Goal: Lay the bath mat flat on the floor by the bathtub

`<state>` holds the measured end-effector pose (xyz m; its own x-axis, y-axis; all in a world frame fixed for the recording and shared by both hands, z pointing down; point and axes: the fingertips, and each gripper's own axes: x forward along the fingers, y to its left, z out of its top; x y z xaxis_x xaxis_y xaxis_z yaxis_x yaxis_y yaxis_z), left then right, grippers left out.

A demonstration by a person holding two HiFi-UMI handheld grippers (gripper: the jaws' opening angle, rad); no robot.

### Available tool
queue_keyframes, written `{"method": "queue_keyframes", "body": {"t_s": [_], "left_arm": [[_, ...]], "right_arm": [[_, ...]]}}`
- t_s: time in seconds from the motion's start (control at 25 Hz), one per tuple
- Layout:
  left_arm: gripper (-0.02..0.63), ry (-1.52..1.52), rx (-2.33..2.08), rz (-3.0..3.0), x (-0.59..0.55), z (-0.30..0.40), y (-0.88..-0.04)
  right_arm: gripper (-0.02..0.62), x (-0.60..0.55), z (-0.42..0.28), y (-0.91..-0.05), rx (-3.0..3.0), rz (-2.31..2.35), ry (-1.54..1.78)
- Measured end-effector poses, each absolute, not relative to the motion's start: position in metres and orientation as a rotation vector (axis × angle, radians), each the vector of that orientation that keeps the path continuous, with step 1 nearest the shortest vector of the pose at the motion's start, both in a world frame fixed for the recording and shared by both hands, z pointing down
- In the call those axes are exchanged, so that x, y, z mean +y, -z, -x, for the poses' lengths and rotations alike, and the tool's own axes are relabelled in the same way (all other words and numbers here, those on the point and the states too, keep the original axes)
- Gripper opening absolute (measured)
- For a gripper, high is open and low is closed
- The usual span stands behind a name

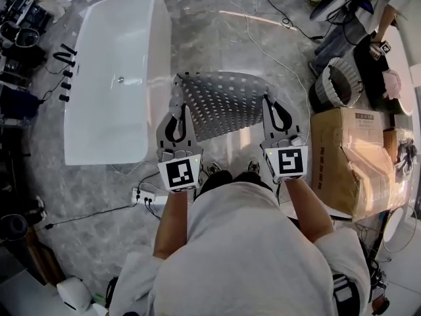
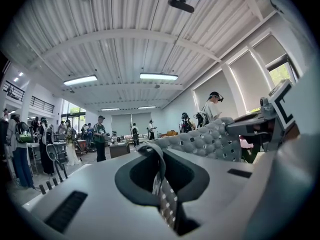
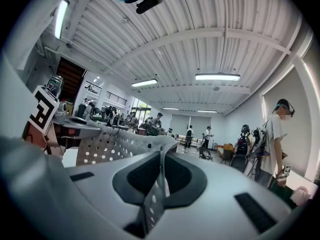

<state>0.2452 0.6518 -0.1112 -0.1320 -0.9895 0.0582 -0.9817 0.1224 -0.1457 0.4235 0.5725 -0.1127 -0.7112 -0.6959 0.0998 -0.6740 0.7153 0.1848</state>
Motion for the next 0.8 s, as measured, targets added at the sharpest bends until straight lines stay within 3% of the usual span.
{"method": "queue_keyframes", "body": {"t_s": [0.8], "left_arm": [[0.026, 0.256, 2.288, 2.082, 0.653, -0.187, 0.101]], "right_arm": [[0.025, 0.583, -0.367, 0.096, -2.759, -1.054, 0.167]]}}
